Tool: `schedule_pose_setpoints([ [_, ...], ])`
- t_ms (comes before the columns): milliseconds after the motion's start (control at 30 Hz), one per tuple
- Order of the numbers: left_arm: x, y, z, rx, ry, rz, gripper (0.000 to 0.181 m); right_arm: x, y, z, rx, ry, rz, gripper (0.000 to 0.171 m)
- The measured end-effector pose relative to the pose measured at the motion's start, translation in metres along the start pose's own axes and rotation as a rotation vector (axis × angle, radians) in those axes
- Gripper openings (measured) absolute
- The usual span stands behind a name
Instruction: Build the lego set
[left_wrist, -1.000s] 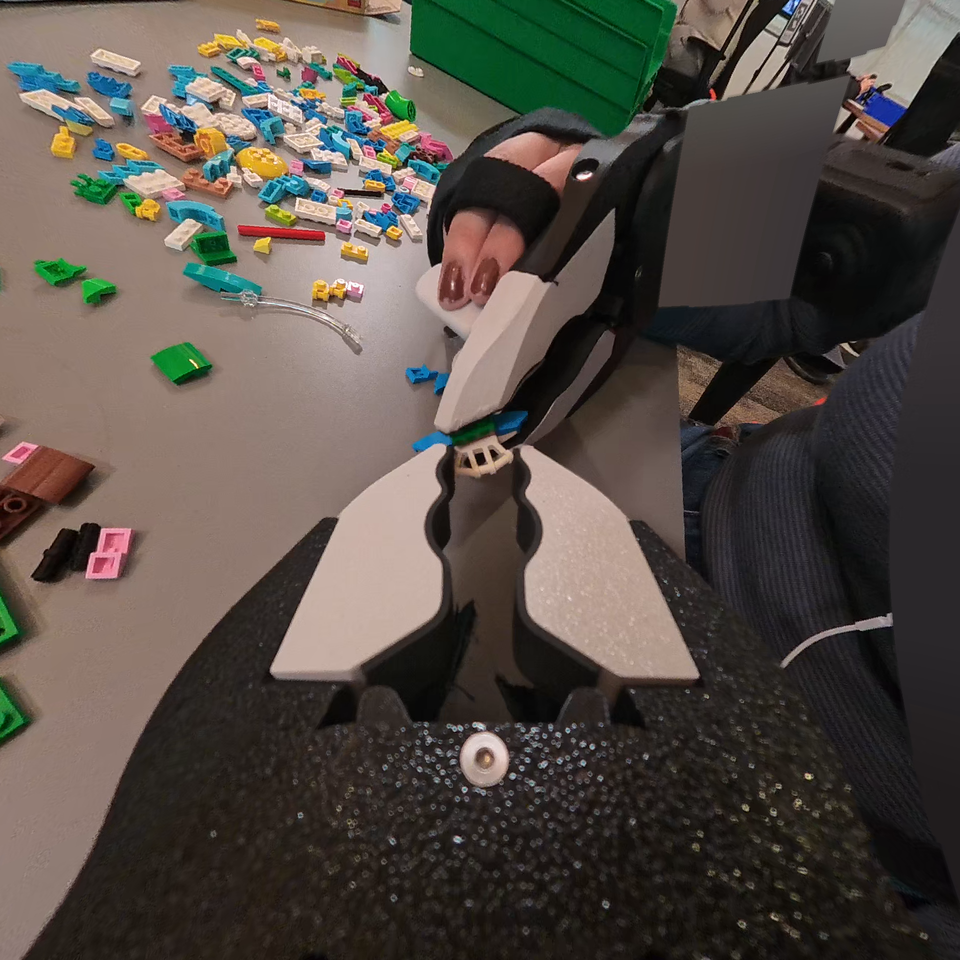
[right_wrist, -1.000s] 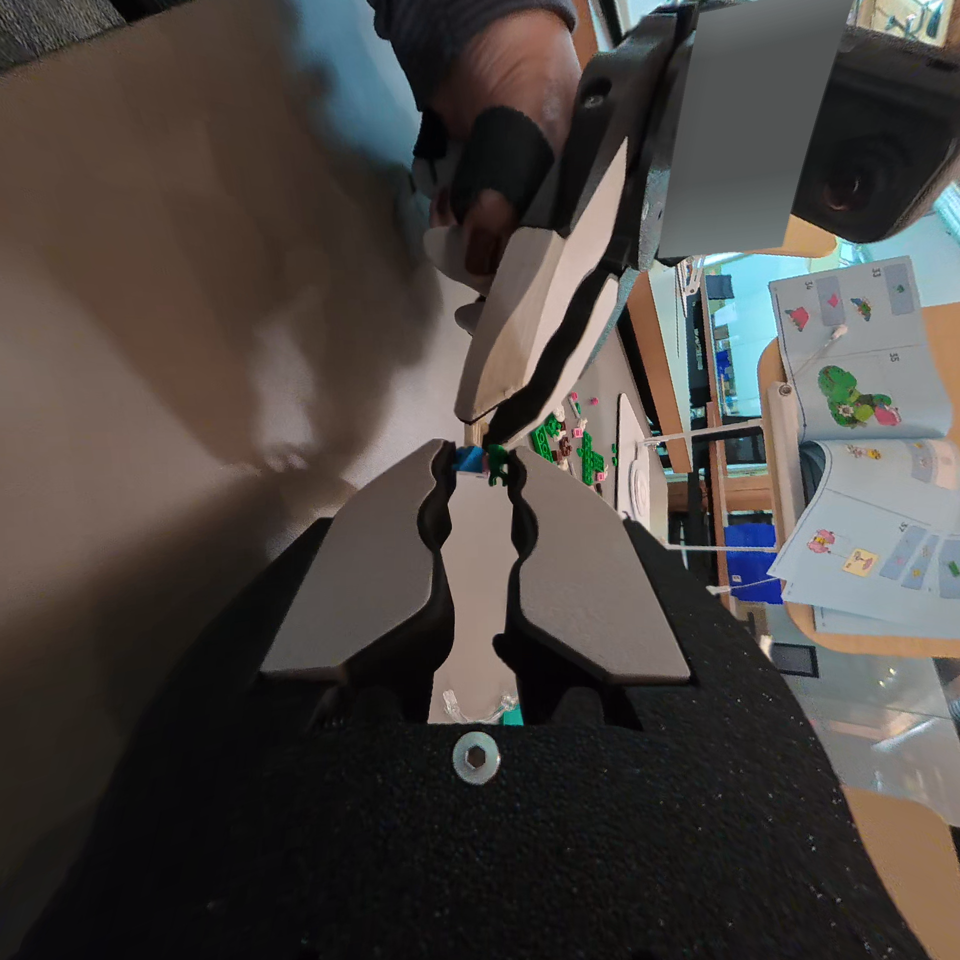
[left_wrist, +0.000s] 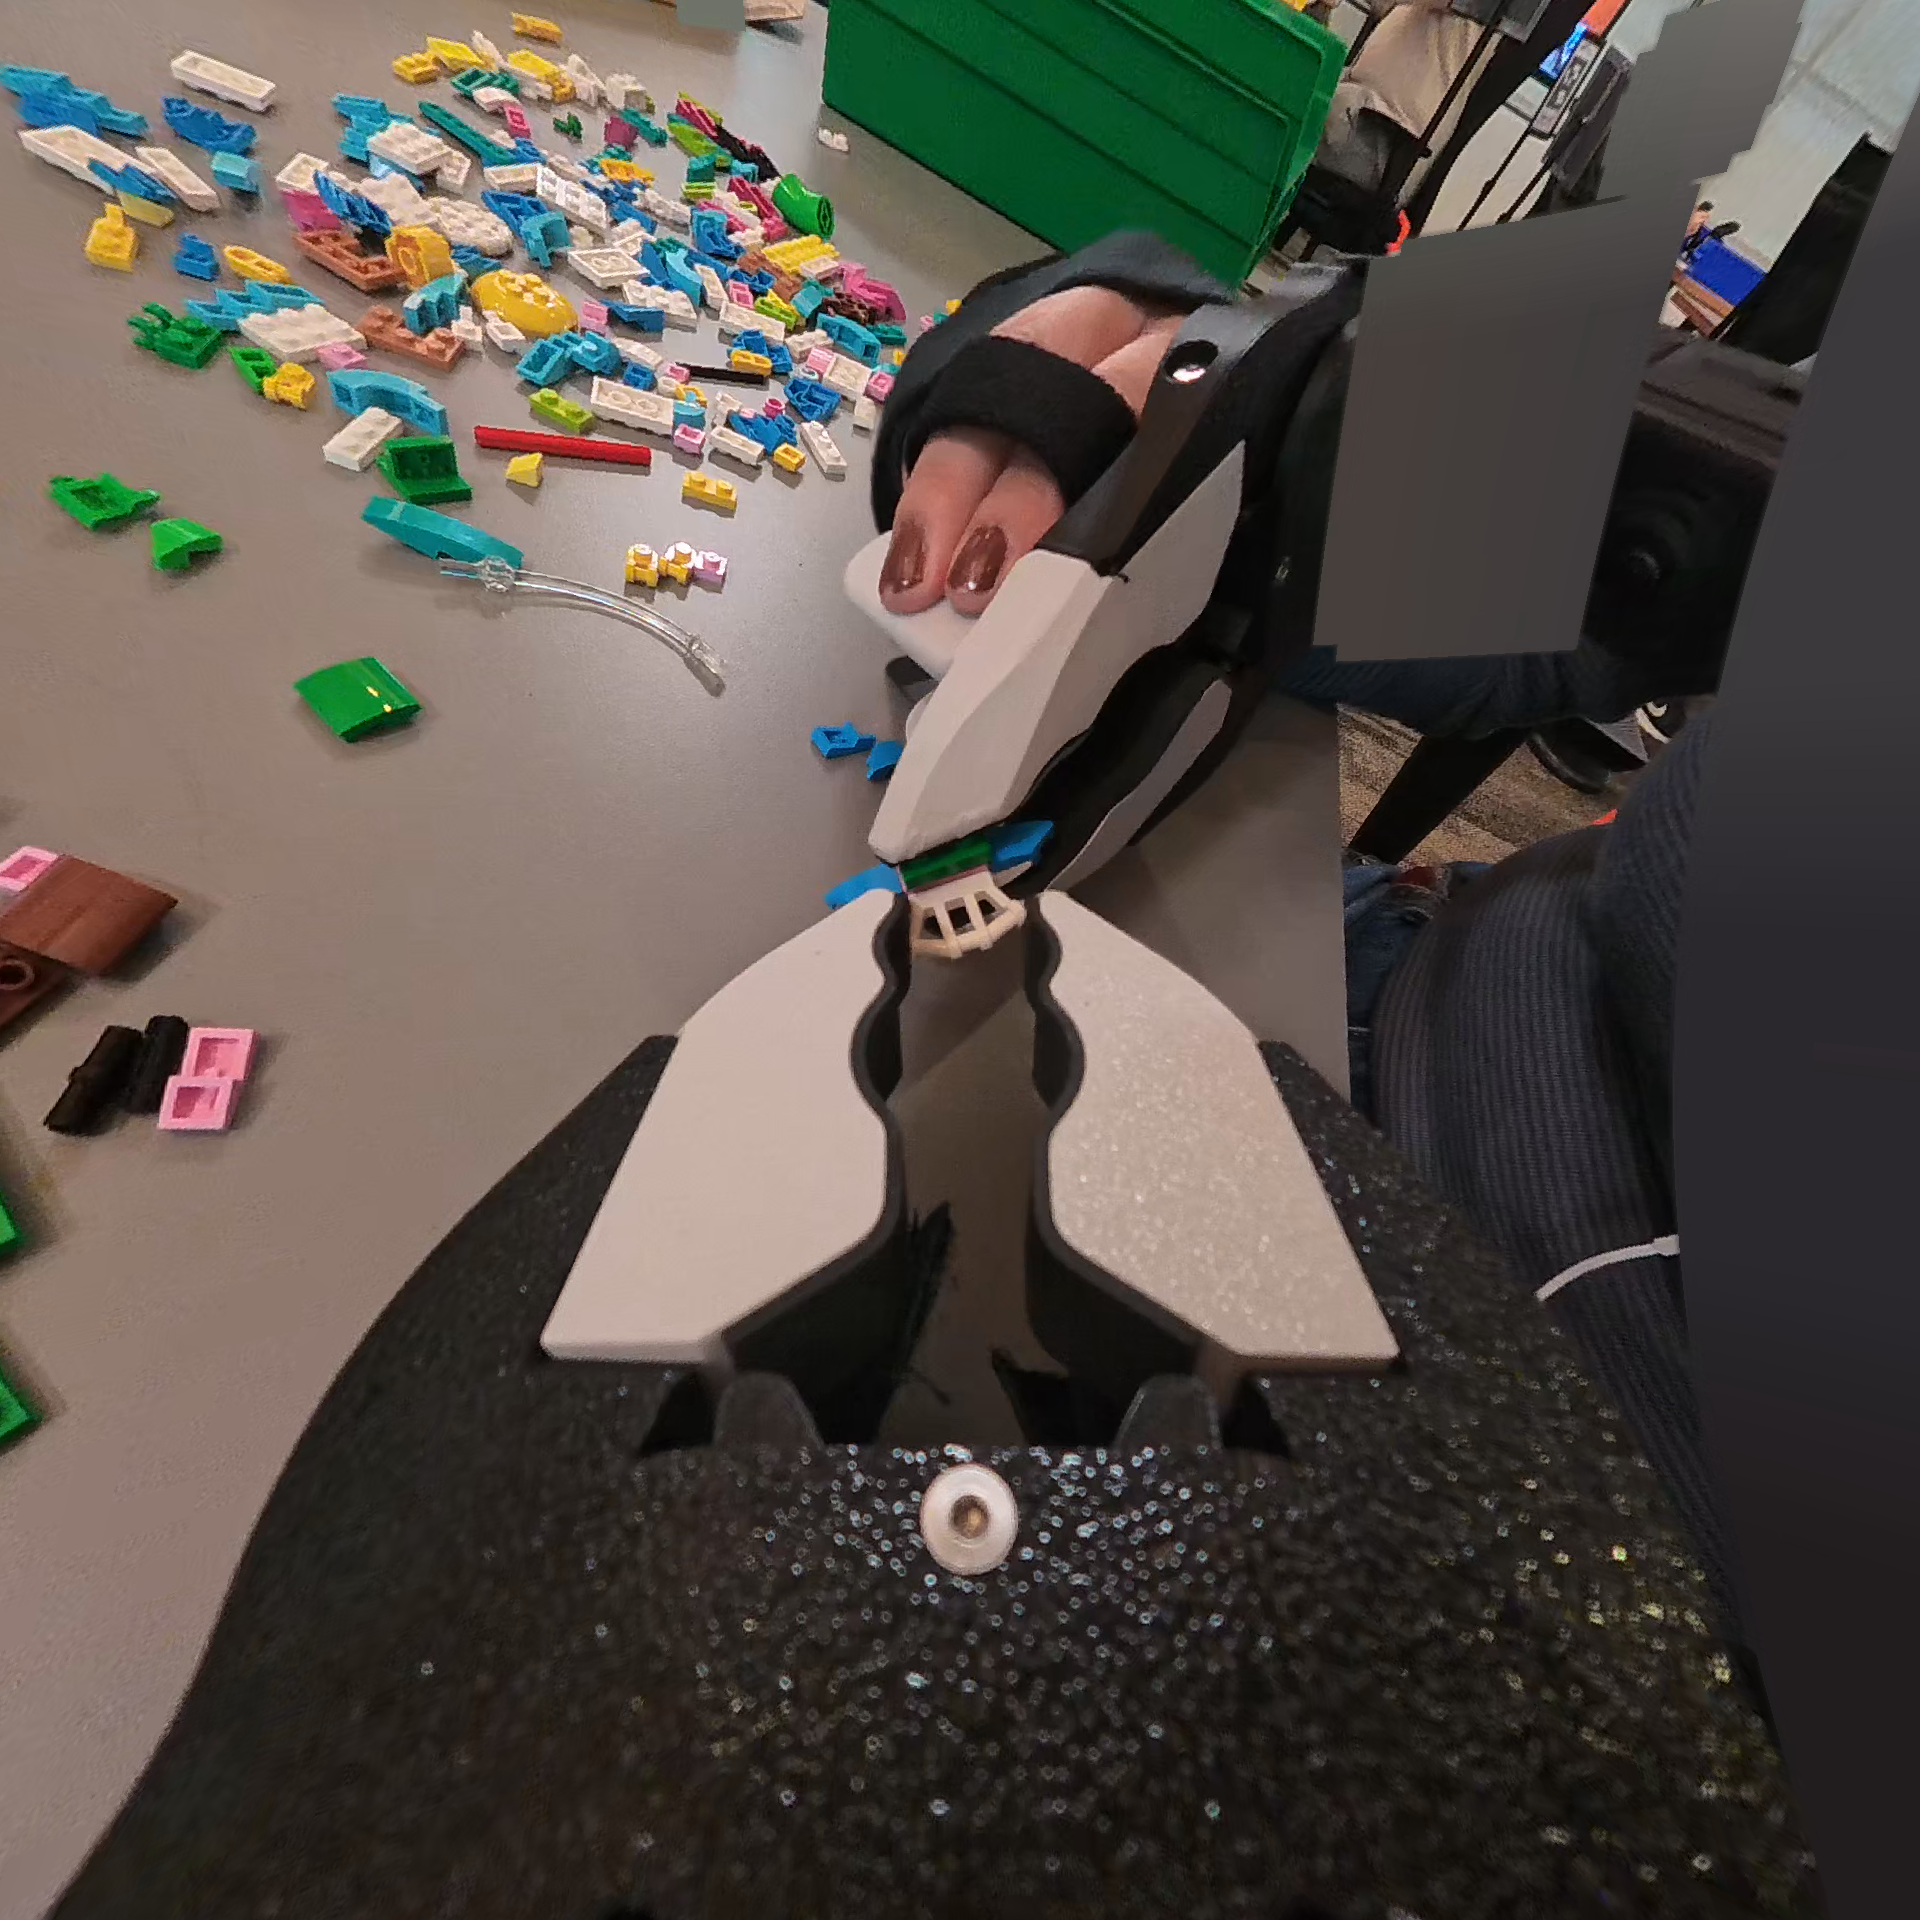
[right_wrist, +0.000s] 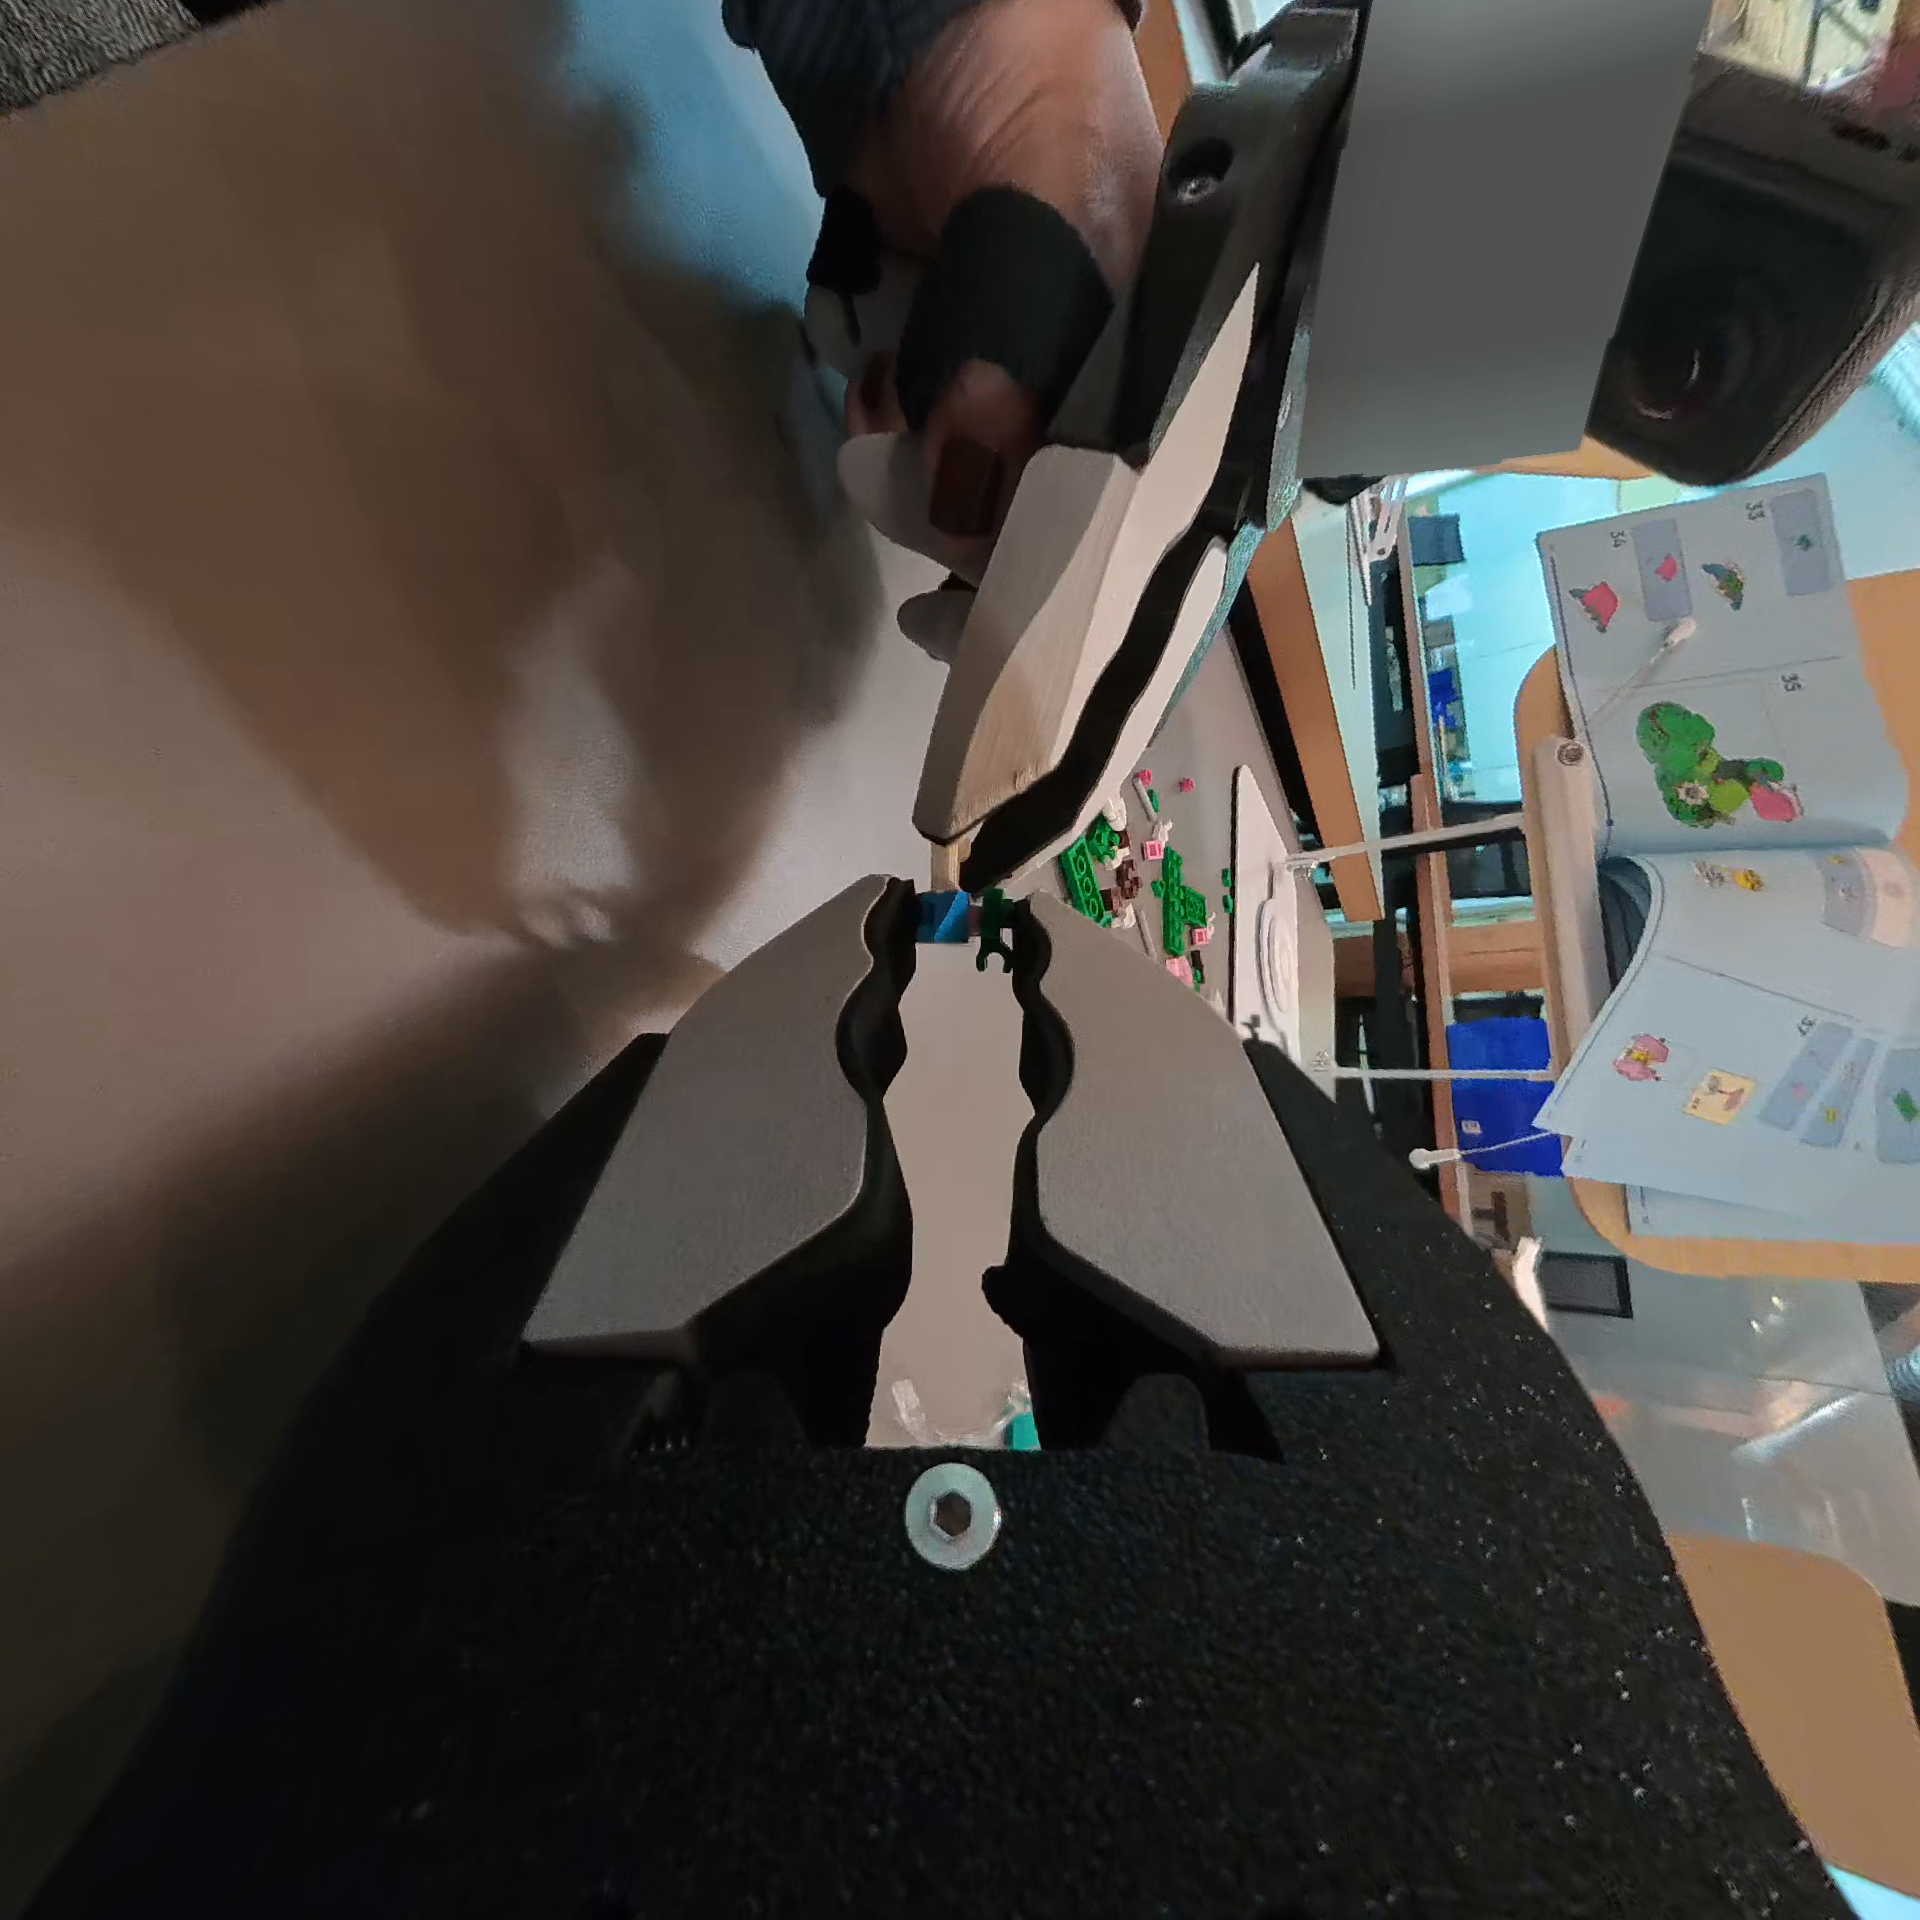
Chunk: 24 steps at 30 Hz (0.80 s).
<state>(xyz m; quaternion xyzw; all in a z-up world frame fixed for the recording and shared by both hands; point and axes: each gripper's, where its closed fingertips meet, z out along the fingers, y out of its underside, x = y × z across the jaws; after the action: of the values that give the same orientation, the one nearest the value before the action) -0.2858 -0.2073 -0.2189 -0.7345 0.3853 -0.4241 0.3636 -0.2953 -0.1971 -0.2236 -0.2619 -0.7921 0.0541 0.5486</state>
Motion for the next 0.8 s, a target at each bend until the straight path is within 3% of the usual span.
schedule_pose_setpoints([
  [200,-0.001,-0.001,-0.001,0.007,-0.009,0.013,0.008,0.0,0.006,0.002,-0.071,-0.011,0.025,0.018],
  [400,-0.003,-0.008,-0.003,0.056,-0.029,0.044,0.014,0.006,0.007,0.001,-0.052,0.004,0.087,0.017],
  [633,-0.018,-0.011,0.001,-0.039,-0.342,0.489,0.04,0.007,0.012,0.0,-0.015,-0.038,0.26,0.017],
  [800,-0.017,-0.011,0.006,-0.094,-0.428,0.698,0.012,0.008,0.018,-0.001,-0.027,-0.042,0.287,0.017],
])
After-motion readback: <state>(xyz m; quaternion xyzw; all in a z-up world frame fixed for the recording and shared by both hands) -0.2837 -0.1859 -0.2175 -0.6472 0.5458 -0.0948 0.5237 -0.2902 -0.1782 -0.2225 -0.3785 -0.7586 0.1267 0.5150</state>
